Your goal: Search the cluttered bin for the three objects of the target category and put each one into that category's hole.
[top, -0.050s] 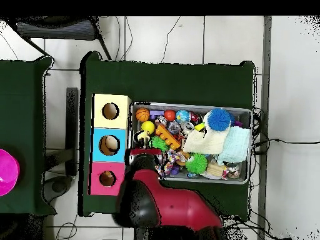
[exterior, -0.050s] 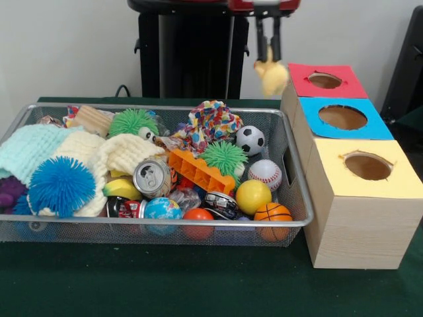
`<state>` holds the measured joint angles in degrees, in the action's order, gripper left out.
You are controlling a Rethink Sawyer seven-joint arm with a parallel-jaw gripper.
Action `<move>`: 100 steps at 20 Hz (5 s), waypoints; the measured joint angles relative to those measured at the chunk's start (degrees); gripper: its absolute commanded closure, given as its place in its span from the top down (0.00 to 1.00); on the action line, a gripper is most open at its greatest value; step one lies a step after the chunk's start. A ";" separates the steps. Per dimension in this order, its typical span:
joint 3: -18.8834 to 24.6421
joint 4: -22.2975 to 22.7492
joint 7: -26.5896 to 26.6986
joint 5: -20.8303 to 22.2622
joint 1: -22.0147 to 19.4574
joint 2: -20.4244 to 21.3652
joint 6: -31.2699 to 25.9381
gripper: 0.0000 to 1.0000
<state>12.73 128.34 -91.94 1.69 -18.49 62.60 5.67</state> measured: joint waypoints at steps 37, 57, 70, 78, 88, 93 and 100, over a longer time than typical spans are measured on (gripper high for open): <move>-30.96 0.16 -4.89 -15.66 38.79 -0.40 -13.40 0.00; -24.40 0.38 -10.81 -17.89 32.44 -9.42 -5.23 0.00; -23.25 1.15 -10.81 -19.86 35.76 -9.78 -5.21 0.00; -23.17 1.70 -10.81 -20.74 36.24 -9.66 -5.21 0.00; -23.23 1.68 -10.81 -20.79 36.30 -9.66 -6.33 1.00; -24.09 1.61 -10.81 -20.78 36.97 -9.66 -10.57 1.00; -24.93 1.42 -10.81 -20.77 36.81 -9.62 -13.64 1.00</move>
<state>-12.20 129.75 -102.75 -19.07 18.32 52.97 -7.96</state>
